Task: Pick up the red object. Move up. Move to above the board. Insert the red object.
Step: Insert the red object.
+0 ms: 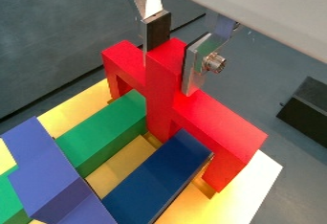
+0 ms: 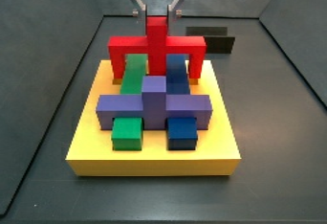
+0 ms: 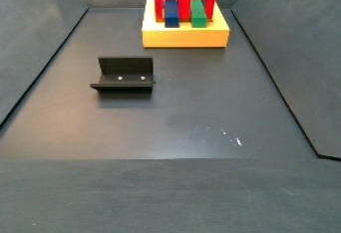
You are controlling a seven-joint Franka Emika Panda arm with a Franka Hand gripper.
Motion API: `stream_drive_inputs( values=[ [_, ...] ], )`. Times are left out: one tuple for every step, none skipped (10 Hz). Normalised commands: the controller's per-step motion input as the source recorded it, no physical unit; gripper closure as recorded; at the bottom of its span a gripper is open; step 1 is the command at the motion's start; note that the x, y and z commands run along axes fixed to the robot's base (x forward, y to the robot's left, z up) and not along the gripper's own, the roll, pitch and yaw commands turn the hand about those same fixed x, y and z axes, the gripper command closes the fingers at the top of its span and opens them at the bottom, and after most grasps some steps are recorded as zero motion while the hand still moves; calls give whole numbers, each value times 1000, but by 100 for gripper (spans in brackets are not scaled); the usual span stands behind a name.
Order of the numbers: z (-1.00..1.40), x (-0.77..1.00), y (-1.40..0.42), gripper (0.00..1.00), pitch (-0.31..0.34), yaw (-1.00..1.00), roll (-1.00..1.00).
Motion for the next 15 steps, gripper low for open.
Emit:
stream_drive_inputs(
  values=[
    [-129, 0, 0, 100, 0, -3, 66],
    [-117, -49, -60, 100, 0, -69, 43],
    [-146, -6, -77, 100, -24, -74, 37],
    [-186, 0, -69, 100, -40, -29, 34],
    [-189, 0, -74, 100, -49, -9, 30],
    [-257, 0, 0, 100, -31, 0, 69],
    [-377, 149, 0, 100, 0, 0, 134],
    [-409, 214, 0, 100, 0, 0, 177],
    [-437, 57, -23, 100, -11, 0, 163],
    [-357, 266, -46, 100, -47, 11, 109],
    [-337, 183, -9, 100, -100, 0, 19],
    [-411, 0, 0, 100, -200, 0, -6],
    [-494, -37, 0, 100, -189, 0, 0],
    [-609, -49, 0, 100, -243, 0, -30],
    [-634, -89, 0, 100, -297, 0, -71]
  ],
)
